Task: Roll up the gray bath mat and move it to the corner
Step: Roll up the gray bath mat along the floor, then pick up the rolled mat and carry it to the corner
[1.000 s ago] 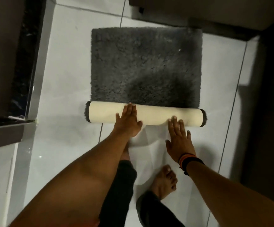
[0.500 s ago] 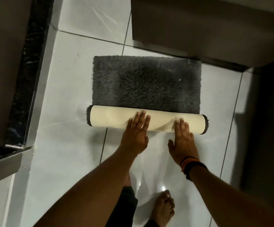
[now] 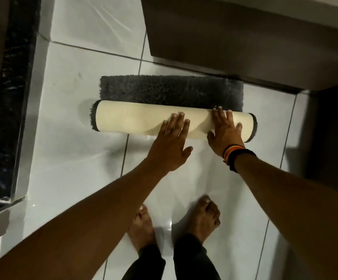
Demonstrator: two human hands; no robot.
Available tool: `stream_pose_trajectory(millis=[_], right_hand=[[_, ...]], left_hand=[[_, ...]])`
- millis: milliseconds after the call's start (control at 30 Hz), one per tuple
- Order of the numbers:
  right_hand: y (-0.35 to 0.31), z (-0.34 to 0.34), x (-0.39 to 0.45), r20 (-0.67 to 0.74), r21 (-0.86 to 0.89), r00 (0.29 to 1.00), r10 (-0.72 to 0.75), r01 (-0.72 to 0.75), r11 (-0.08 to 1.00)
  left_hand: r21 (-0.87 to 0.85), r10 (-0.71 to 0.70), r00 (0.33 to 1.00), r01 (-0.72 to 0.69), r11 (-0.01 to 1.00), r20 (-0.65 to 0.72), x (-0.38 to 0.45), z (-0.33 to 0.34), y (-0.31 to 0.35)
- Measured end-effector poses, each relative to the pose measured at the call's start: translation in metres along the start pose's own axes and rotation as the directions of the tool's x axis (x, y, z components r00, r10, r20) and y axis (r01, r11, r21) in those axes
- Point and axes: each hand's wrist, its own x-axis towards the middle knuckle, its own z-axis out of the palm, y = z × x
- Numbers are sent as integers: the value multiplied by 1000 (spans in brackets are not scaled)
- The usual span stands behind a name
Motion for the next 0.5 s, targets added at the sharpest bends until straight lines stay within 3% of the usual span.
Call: stream_pose_trajectory(millis=[67, 133, 200, 267, 300, 333, 367, 400, 433, 467, 500], right_hand=[[1, -12, 14, -86, 87, 996, -3, 11, 996], [7, -15, 16, -300, 214, 953, 50, 16, 977], [17, -10, 8, -502, 350, 842, 197, -10, 937], [24, -1, 1, -544, 586, 707, 452, -65, 808], [27, 3, 1, -466, 746, 639, 611, -88, 660], [31, 6, 7, -297, 896, 572, 764, -110, 430], [35, 6, 15, -50, 986, 533, 845, -108, 126], [40, 6, 25, 219, 974, 564, 796, -87, -207], [47, 6, 37, 407, 869, 641, 651, -53, -492], [53, 5, 49, 460, 762, 718, 522, -17, -647], [58, 4, 62, 440, 695, 777, 451, 23, -718]], left_hand=[[-8, -59, 996, 59, 998, -61, 28, -6, 0], [-14, -106, 993, 105, 994, -59, 59, -19, -3], [22, -161, 987, 161, 987, -12, 85, -33, -5], [52, -167, 986, 168, 984, -18, 108, -48, -10], [62, -158, 987, 160, 985, -38, 116, -53, -15], [77, -149, 987, 153, 985, -57, 124, -55, -19], [86, -156, 986, 161, 983, -66, 129, -58, -22], [88, -166, 984, 172, 981, -66, 135, -60, -24], [84, -174, 983, 179, 980, -57, 142, -61, -24], [81, -183, 982, 186, 979, -51, 147, -64, -25], [81, -188, 981, 191, 978, -51, 153, -66, -26]])
